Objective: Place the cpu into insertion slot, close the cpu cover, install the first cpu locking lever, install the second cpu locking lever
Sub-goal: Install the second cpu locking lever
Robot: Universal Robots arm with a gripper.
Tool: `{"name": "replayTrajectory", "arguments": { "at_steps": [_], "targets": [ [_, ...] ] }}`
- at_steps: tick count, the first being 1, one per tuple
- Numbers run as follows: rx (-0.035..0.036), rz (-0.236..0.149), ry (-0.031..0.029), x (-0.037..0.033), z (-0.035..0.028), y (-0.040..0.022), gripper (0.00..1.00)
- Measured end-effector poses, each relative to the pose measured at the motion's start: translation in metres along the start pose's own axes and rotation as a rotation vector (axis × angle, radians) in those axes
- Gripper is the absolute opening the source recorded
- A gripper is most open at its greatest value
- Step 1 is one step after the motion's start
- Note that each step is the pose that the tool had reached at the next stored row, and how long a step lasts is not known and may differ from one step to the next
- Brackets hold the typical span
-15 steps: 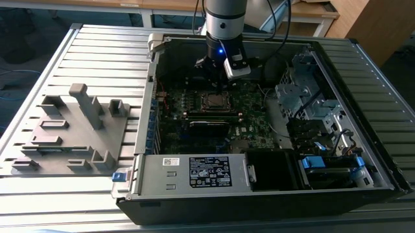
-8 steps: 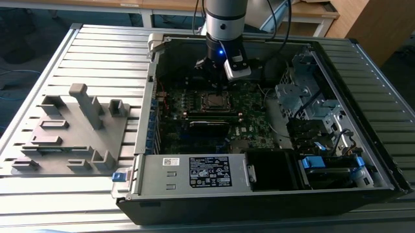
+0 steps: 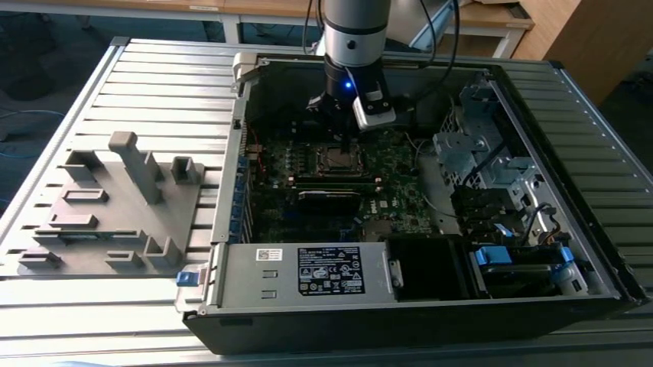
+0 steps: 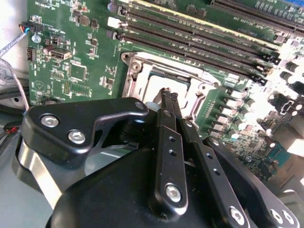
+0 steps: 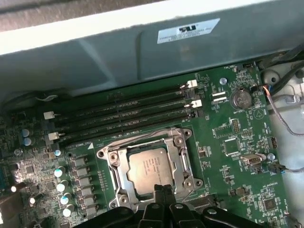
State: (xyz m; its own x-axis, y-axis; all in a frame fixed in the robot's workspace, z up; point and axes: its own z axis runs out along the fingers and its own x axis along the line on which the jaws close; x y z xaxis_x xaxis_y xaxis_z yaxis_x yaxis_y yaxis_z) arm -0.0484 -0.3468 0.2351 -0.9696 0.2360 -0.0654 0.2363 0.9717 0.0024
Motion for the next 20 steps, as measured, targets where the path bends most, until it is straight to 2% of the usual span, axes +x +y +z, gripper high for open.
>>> {"name": "replayTrajectory", "arguments": {
  "at_steps": [20],
  "targets": [
    [-0.0001, 0.0, 0.0, -0.0037, 0.0002, -0.0151, 0.11]
  ]
}}
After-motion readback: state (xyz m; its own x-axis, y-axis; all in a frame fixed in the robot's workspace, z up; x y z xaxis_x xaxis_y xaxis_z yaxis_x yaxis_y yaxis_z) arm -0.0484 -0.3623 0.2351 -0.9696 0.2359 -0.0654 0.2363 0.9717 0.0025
